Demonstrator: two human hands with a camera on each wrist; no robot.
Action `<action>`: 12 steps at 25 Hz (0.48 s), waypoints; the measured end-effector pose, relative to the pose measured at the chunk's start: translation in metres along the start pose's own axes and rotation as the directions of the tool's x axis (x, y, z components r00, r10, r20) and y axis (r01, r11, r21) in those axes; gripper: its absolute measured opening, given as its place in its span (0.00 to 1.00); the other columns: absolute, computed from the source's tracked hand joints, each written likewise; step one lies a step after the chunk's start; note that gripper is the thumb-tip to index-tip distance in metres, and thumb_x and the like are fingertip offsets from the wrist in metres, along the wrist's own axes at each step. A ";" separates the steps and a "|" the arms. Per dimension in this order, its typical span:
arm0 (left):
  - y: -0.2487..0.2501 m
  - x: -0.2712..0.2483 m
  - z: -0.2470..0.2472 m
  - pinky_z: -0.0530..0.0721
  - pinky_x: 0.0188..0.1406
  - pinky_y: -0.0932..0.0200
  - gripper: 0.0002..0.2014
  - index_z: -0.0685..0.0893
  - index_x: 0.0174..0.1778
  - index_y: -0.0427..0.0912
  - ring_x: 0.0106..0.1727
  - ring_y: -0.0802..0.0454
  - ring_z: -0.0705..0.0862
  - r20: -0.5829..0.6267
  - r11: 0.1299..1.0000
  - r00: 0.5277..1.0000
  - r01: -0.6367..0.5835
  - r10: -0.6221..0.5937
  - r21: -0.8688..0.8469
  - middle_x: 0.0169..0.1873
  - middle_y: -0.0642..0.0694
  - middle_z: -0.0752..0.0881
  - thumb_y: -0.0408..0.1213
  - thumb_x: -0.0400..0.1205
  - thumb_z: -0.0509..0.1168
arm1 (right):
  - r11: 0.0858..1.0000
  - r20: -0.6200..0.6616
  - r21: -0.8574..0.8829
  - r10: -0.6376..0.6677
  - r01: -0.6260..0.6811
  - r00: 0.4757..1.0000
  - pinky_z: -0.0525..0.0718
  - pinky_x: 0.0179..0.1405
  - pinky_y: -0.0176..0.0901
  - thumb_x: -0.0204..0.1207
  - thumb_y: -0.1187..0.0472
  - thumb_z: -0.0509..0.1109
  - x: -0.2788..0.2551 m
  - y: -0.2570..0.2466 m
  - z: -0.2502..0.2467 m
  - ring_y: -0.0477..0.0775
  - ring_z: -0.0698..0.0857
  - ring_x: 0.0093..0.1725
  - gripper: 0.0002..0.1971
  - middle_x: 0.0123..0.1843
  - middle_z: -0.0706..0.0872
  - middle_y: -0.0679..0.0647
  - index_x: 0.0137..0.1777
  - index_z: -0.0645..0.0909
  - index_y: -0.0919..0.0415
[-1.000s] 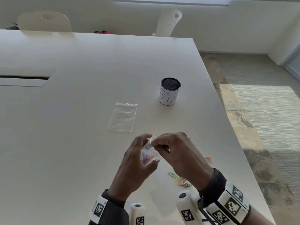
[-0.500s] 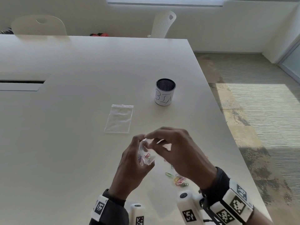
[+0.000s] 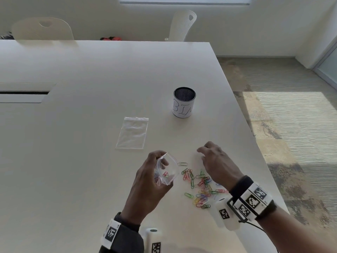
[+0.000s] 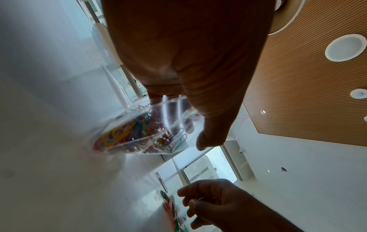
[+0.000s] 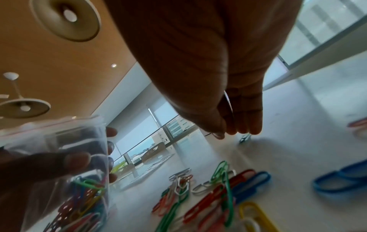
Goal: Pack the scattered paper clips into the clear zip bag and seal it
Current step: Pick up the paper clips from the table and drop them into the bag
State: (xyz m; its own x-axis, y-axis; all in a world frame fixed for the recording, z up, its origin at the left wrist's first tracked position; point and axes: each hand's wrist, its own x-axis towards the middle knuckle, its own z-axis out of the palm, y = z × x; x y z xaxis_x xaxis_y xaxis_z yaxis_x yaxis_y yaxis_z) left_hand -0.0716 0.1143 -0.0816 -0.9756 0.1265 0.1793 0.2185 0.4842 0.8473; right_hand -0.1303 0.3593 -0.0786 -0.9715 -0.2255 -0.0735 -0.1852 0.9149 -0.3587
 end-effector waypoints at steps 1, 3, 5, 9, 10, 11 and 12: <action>0.000 0.000 0.000 0.86 0.44 0.69 0.30 0.77 0.68 0.55 0.56 0.53 0.85 -0.002 1.000 1.000 0.004 -0.004 0.003 0.52 0.59 0.84 0.33 0.75 0.83 | 1.000 0.007 -0.019 0.004 -0.004 1.000 0.86 0.63 0.41 0.88 0.71 0.61 -0.001 -0.003 0.003 0.57 0.85 0.63 0.16 0.62 0.84 0.56 0.71 0.84 0.62; 0.000 -0.001 -0.001 0.86 0.44 0.68 0.30 0.77 0.68 0.54 0.56 0.54 0.86 -0.004 1.000 1.000 0.006 -0.006 0.004 0.52 0.60 0.84 0.33 0.75 0.83 | 0.999 0.063 0.030 -0.026 0.024 0.998 0.84 0.61 0.37 0.88 0.72 0.59 -0.005 -0.010 0.005 0.55 0.86 0.61 0.17 0.62 0.84 0.54 0.68 0.86 0.61; 0.000 -0.001 -0.002 0.87 0.45 0.66 0.30 0.77 0.68 0.54 0.56 0.55 0.86 -0.006 1.000 1.000 0.001 -0.001 0.010 0.52 0.60 0.84 0.34 0.75 0.83 | 0.982 0.127 0.181 -0.071 0.047 0.989 0.83 0.56 0.29 0.89 0.69 0.61 -0.009 -0.017 0.001 0.49 0.87 0.57 0.15 0.61 0.86 0.51 0.65 0.88 0.59; -0.001 0.000 -0.002 0.85 0.47 0.70 0.31 0.76 0.68 0.55 0.57 0.56 0.85 -0.012 1.000 1.000 -0.005 0.005 0.025 0.53 0.60 0.84 0.33 0.75 0.83 | 0.985 0.003 0.157 -0.068 0.067 0.998 0.86 0.58 0.36 0.88 0.69 0.62 -0.001 -0.017 -0.008 0.48 0.87 0.58 0.16 0.63 0.86 0.50 0.66 0.87 0.58; -0.001 0.000 -0.002 0.85 0.47 0.71 0.31 0.76 0.68 0.55 0.58 0.56 0.85 -0.010 1.000 1.000 -0.005 0.005 0.025 0.53 0.60 0.84 0.33 0.75 0.83 | 0.998 0.015 0.060 -0.031 0.030 0.999 0.87 0.61 0.41 0.87 0.70 0.61 0.002 -0.016 -0.008 0.51 0.85 0.62 0.17 0.64 0.84 0.52 0.69 0.85 0.59; -0.001 0.000 -0.002 0.85 0.47 0.71 0.31 0.76 0.68 0.55 0.58 0.56 0.85 -0.008 1.000 1.000 -0.005 0.005 0.023 0.53 0.60 0.84 0.33 0.75 0.83 | 1.000 0.043 -0.014 0.019 -0.018 0.999 0.87 0.63 0.45 0.85 0.71 0.60 0.003 -0.016 -0.008 0.54 0.82 0.65 0.18 0.65 0.82 0.54 0.70 0.83 0.60; 0.000 0.000 -0.001 0.85 0.47 0.71 0.31 0.76 0.68 0.55 0.58 0.55 0.85 -0.007 1.000 1.000 -0.005 0.005 0.022 0.53 0.60 0.84 0.33 0.75 0.83 | 0.997 0.082 -0.044 0.062 -0.059 0.995 0.86 0.64 0.46 0.84 0.73 0.58 0.002 -0.016 -0.005 0.56 0.81 0.65 0.19 0.64 0.81 0.56 0.70 0.82 0.62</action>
State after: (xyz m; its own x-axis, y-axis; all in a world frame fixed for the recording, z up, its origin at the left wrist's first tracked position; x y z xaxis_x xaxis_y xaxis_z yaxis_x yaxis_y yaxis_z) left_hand -0.0716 0.1129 -0.0811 -0.9745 0.1232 0.1874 0.2241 0.5022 0.8352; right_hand -0.1305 0.3462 -0.0681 -0.9656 -0.1948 -0.1721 -0.1340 0.9403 -0.3128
